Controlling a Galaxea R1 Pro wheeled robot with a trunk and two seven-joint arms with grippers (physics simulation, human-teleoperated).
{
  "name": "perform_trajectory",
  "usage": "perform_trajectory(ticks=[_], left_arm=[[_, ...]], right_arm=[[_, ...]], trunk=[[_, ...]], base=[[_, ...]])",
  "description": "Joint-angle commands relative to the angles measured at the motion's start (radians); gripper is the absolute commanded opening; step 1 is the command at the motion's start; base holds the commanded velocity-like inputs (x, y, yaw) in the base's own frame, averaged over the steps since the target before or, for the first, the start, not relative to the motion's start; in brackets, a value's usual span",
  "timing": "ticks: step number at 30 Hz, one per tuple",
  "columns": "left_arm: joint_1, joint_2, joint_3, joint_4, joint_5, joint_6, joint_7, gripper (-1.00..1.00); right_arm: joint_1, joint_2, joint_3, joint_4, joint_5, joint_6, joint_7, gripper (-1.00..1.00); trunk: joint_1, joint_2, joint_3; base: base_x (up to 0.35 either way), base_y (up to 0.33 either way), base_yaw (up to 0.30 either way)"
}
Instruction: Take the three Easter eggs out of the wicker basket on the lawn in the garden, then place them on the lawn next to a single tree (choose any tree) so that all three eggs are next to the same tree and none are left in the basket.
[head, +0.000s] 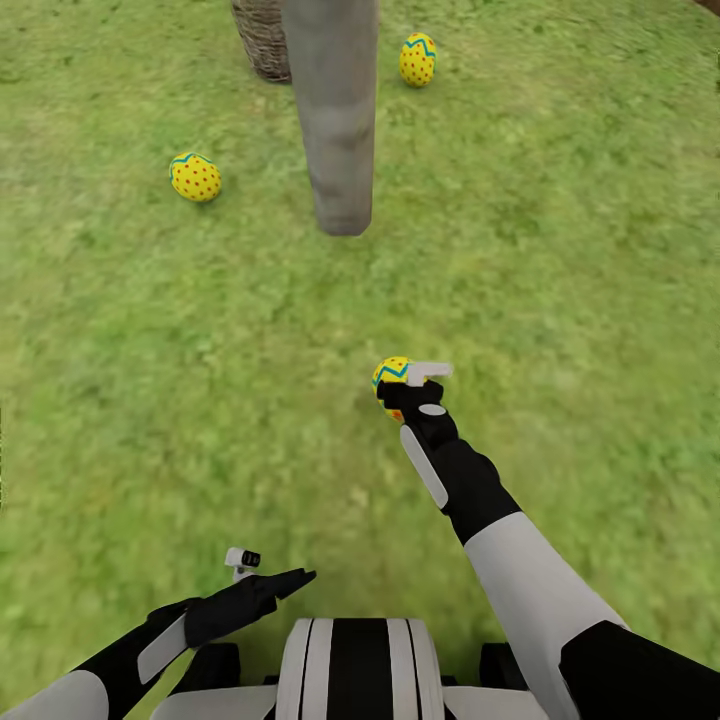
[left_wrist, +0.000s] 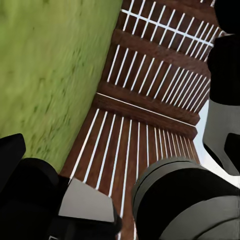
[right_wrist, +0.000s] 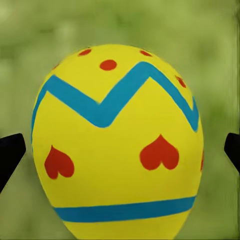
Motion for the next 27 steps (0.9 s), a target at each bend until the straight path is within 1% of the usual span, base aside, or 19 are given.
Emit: perform_trajectory(ticks=[1,8,11,13,16,22,23,27], left_arm=[[-0.001,0.001,-0.007,-0.001,0.009,0.011,-0.002,1.00],[-0.001,0.001,-0.008,0.001,0.010,0.011,-0.002,1.00],[-0.001,0.002,-0.007,0.003,0.011,0.011,-0.002,1.00],[-0.001,0.009,-0.007,0.004,0.013,0.010,-0.001,1.00],[-0.001,0.012,-0.007,0.004,0.014,0.010,-0.001,1.00],[-0.001,0.013,-0.007,0.004,0.014,0.010,-0.001,1.00],[-0.001,0.013,-0.007,0.004,0.013,0.011,-0.001,1.00],[-0.001,0.013,-0.007,0.003,0.012,0.011,-0.001,1.00]], right_arm=[[-0.001,0.000,0.002,-0.001,-0.009,0.003,-0.010,1.00],[-0.001,0.000,0.002,-0.002,-0.009,0.004,-0.012,1.00],[-0.001,0.000,0.003,0.000,-0.010,0.008,-0.012,1.00],[-0.001,0.000,0.005,0.000,-0.013,0.011,-0.011,1.00],[-0.001,0.000,0.005,0.000,-0.014,0.017,-0.010,1.00],[-0.001,0.000,0.006,-0.003,-0.015,0.098,-0.010,1.00],[-0.001,0.000,0.006,-0.007,-0.016,0.125,-0.010,1.00],[-0.001,0.000,0.005,-0.012,-0.017,0.176,-0.010,1.00]], trunk=[[-0.001,0.000,0.004],[-0.004,0.002,0.041],[-0.004,0.002,0.046],[-0.004,0.002,0.049],[-0.004,0.002,0.054],[-0.004,0.002,0.064],[-0.004,0.002,0.065],[-0.004,0.002,0.072]], base=[[0.000,0.000,0.000],[0.000,0.000,0.000],[0.000,0.000,0.000],[0.000,0.000,0.000],[0.000,0.000,0.000],[-0.003,0.007,0.000],[-0.102,0.171,0.000],[-0.159,0.234,0.000]])
